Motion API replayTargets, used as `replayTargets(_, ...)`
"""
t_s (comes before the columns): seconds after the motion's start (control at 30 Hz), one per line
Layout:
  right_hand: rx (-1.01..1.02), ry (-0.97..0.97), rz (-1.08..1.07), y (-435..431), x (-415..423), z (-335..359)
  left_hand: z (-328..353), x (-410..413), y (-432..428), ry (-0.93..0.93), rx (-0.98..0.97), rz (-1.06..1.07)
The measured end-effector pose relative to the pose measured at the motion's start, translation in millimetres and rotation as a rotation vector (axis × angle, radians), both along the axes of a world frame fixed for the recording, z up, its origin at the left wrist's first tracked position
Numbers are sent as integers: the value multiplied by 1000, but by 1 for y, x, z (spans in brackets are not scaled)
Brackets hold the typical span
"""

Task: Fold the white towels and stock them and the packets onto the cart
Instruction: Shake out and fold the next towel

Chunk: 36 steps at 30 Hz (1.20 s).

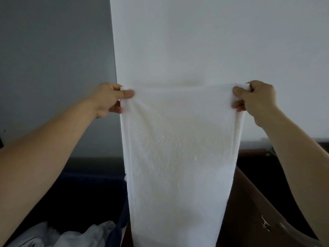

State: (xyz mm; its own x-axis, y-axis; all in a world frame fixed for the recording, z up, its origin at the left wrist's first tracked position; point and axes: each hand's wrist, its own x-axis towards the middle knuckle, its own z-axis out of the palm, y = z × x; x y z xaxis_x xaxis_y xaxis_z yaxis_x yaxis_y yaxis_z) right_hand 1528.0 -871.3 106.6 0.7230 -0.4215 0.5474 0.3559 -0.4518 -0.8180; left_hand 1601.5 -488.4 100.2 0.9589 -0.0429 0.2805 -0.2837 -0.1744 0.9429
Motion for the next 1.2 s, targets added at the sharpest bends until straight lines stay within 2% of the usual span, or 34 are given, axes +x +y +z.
replayTargets(0.13, 19, -24, -45, -1, 19, -6, 1, 16, -1, -6, -66, -16)
replayTargets(0.33, 42, 10, -28, -6, 52, -9, -3, 43, -9, 22, -62, -37)
replayTargets(0.57, 73, -15, 2, -20, 73, 4, 12, 53, -34, -86, -76, 58)
replayTargets(0.87, 42, -40, 63, -30, 43, 2, 11, 3, -34, -147, -84, 144)
replayTargets(1.2, 21, 45, 59, -27, -72, -55, -52, -120, -25, -51, -116, 104)
